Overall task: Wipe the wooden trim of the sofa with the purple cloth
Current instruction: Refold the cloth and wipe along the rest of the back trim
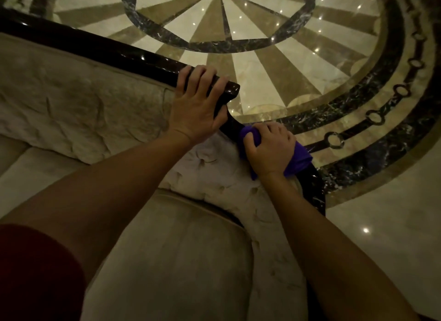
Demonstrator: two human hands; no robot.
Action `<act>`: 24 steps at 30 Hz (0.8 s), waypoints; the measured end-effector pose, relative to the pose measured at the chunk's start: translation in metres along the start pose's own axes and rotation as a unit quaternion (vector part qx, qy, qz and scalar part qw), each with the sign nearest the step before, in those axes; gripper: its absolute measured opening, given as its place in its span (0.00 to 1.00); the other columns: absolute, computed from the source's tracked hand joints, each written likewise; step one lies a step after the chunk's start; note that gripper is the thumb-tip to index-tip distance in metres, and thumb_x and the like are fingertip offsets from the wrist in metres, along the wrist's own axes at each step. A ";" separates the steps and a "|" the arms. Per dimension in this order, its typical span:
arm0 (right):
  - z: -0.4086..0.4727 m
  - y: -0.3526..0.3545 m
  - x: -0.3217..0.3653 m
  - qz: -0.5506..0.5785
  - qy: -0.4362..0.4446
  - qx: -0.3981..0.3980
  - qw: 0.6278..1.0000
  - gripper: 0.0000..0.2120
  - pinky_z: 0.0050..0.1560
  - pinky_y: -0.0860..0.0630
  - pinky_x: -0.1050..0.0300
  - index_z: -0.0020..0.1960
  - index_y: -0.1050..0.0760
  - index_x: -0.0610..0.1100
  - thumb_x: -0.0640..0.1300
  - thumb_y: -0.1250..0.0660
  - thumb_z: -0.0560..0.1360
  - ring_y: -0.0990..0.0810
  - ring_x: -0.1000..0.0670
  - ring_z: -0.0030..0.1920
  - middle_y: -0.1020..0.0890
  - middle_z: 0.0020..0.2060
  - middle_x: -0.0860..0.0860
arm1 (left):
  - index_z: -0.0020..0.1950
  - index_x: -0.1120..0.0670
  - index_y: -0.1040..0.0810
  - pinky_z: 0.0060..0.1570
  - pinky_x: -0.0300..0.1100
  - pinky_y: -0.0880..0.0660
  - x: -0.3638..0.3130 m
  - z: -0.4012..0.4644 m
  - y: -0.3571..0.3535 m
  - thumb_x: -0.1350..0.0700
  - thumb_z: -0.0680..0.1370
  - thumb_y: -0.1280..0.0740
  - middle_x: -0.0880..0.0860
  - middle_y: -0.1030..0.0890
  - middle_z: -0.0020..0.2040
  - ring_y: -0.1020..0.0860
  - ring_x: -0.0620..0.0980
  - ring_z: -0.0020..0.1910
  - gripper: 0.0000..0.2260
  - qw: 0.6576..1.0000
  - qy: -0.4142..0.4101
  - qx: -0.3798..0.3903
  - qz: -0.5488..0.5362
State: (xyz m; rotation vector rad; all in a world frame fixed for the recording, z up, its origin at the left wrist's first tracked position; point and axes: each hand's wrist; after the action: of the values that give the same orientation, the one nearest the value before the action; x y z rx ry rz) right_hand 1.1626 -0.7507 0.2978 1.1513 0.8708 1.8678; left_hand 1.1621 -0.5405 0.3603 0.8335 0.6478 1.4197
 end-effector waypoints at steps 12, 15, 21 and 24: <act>0.042 -0.009 0.087 0.557 -0.264 0.001 0.787 0.05 0.45 0.23 0.51 0.42 0.24 0.46 0.45 0.37 0.72 0.22 0.50 0.43 0.19 0.40 0.52 | 0.72 0.52 0.26 0.75 0.56 0.42 0.006 0.001 -0.009 0.34 0.79 0.44 0.56 0.23 0.69 0.32 0.57 0.71 0.30 0.993 -0.028 -0.070 -0.085; 0.058 0.001 0.087 0.704 -0.316 0.028 0.636 0.06 0.47 0.25 0.50 0.44 0.23 0.43 0.45 0.34 0.73 0.24 0.46 0.46 0.22 0.43 0.45 | 0.73 0.53 0.25 0.75 0.57 0.41 0.007 0.000 -0.010 0.32 0.78 0.44 0.56 0.23 0.69 0.31 0.58 0.71 0.33 0.992 -0.032 -0.073 -0.095; 0.072 -0.002 0.089 0.694 -0.303 -0.002 0.653 0.09 0.52 0.19 0.52 0.48 0.15 0.47 0.51 0.31 0.77 0.17 0.49 0.47 0.14 0.46 0.48 | 0.73 0.54 0.26 0.74 0.58 0.41 0.008 0.000 -0.013 0.32 0.78 0.46 0.56 0.23 0.70 0.30 0.58 0.71 0.34 0.991 -0.042 -0.078 -0.105; 0.064 -0.011 0.082 0.528 -0.273 0.007 0.804 0.12 0.37 0.24 0.67 0.42 0.20 0.49 0.49 0.36 0.82 0.21 0.63 0.34 0.17 0.34 0.55 | 0.72 0.53 0.26 0.74 0.58 0.40 0.005 0.001 -0.016 0.32 0.79 0.45 0.57 0.23 0.69 0.31 0.58 0.71 0.33 0.993 -0.034 -0.076 -0.084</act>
State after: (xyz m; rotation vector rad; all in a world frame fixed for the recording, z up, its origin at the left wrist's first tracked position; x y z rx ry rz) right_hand 1.1996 -0.6641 0.3446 2.3279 -0.1948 2.0727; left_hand 1.1724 -0.5353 0.3485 0.6874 0.5373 1.2650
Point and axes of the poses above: each hand's wrist, its own z-axis towards the middle knuckle, its own y-axis out of the back of the hand, x = y × z
